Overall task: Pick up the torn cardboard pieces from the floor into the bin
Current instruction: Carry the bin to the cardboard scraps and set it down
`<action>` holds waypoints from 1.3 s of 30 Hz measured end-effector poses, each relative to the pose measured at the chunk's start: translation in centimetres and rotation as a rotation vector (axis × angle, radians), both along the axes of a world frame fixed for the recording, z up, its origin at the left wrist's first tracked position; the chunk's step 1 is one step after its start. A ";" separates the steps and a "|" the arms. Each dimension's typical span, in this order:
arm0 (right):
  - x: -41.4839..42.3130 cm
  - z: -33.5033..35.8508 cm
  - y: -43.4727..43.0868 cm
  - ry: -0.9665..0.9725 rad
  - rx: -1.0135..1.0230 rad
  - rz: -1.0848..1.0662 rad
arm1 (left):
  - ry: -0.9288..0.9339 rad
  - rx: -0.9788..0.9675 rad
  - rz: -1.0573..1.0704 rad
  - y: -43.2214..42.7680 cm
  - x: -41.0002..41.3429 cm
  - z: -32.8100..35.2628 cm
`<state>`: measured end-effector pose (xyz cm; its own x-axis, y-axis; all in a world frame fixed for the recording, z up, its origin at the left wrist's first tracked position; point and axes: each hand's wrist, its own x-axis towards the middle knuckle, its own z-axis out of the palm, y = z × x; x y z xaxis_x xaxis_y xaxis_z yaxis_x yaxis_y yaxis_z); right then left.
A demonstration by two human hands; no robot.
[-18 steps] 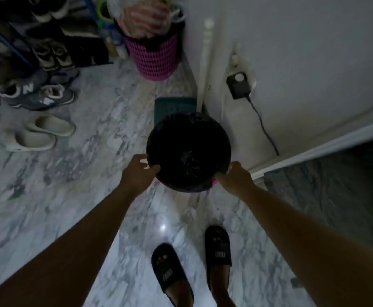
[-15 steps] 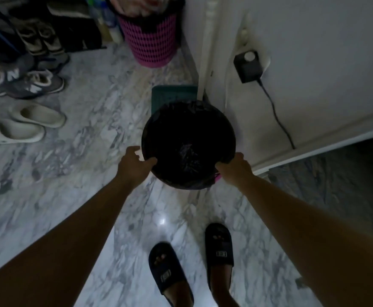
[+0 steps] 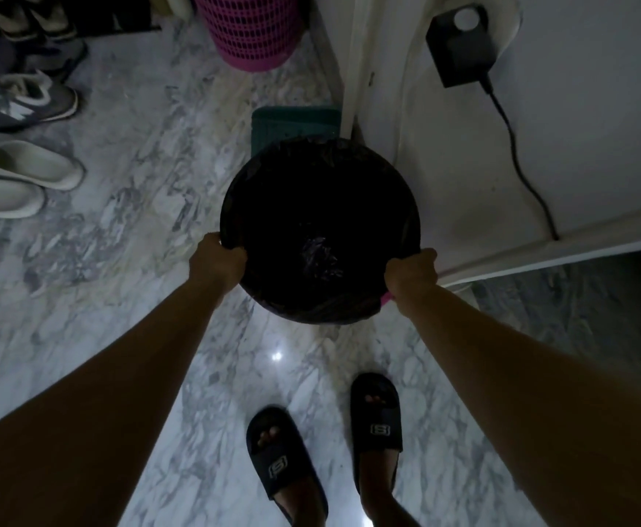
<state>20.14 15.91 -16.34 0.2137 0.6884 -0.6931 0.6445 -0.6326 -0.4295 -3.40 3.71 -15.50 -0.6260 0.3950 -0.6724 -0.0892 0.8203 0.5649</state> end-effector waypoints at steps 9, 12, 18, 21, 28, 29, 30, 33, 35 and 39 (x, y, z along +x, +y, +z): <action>0.7 13.8 -2.9 0.043 0.006 0.183 | 0.063 -0.046 0.091 -8.9 1.5 13.9; 0.1 20.8 -4.7 0.063 0.018 0.303 | -0.034 -0.019 0.254 -13.6 2.5 21.4; -2.9 34.3 -9.9 0.097 0.006 0.685 | -0.046 -0.064 0.432 -25.7 5.3 35.6; -5.2 38.9 -14.0 0.133 0.003 0.872 | -0.067 -0.059 0.580 -32.8 7.0 41.4; -10.5 46.3 -31.6 0.253 -0.033 1.263 | 0.057 -0.043 0.852 -53.6 14.4 50.8; -11.3 46.8 -35.0 0.266 -0.031 1.325 | 0.070 -0.033 0.909 -57.0 16.0 51.9; -11.9 47.2 -38.2 0.269 -0.039 1.376 | 0.086 -0.018 0.967 -60.2 17.3 52.6; -12.9 48.1 -48.1 0.282 -0.053 1.530 | 0.118 -0.001 1.107 -69.2 21.4 54.7; -12.6 49.1 -55.1 0.298 -0.033 1.612 | 0.147 0.007 1.207 -74.9 24.3 55.8; -11.8 50.3 -67.1 0.324 -0.027 1.773 | 0.231 -0.049 1.353 -84.7 28.8 56.5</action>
<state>8.36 -51.21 33.98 -0.8189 -0.0876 -0.5673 0.3927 0.6354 -0.6649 25.43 -81.02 41.01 -0.5990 -0.6284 -0.4964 -0.7366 0.1892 0.6493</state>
